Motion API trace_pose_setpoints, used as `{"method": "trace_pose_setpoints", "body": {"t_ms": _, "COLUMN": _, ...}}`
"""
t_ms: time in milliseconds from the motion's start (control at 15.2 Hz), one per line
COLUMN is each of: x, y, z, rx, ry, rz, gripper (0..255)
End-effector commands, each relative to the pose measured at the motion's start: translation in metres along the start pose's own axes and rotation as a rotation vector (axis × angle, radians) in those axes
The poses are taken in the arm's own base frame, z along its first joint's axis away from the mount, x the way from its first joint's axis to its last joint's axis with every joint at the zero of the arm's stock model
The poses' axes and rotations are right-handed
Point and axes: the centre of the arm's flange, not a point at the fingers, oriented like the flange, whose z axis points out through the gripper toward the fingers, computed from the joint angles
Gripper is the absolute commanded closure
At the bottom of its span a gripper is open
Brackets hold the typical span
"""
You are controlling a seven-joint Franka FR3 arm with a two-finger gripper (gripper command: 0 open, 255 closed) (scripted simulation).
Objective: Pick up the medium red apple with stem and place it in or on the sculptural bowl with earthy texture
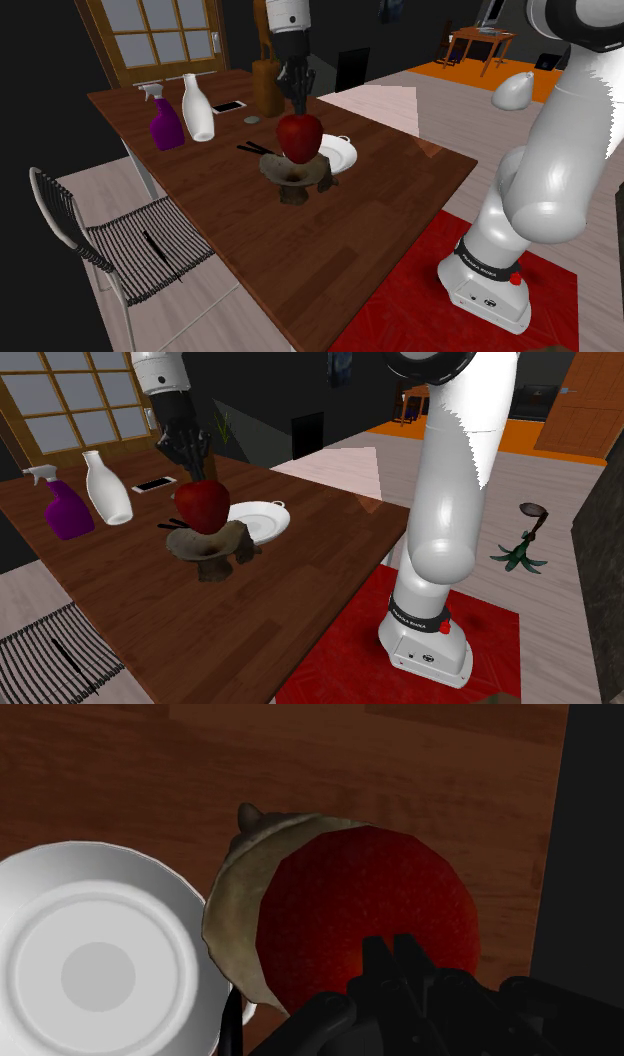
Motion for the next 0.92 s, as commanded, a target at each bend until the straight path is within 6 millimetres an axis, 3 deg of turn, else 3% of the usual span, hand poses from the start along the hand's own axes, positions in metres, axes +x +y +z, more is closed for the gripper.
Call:
{"method": "trace_pose_setpoints", "body": {"t_ms": 0, "x": 0.0, "y": 0.0, "z": 0.0, "rx": 0.0, "ry": 0.0, "rz": 0.0, "gripper": 255}}
{"method": "trace_pose_setpoints", "body": {"t_ms": 198, "x": 0.0, "y": 0.0, "z": 0.0, "rx": 0.0, "ry": 0.0, "rz": 0.0, "gripper": 255}}
{"method": "trace_pose_setpoints", "body": {"t_ms": 264, "x": 0.0, "y": 0.0, "z": 0.0, "rx": 0.0, "ry": 0.0, "rz": 0.0, "gripper": 0}}
{"method": "trace_pose_setpoints", "body": {"t_ms": 594, "x": 0.0, "y": 0.0, "z": 0.0, "rx": 0.0, "ry": 0.0, "rz": 0.0, "gripper": 0}}
{"method": "trace_pose_setpoints", "body": {"t_ms": 858, "x": 0.0, "y": 0.0, "z": -0.05, "rx": 0.0, "ry": 0.0, "rz": 0.0, "gripper": 0}}
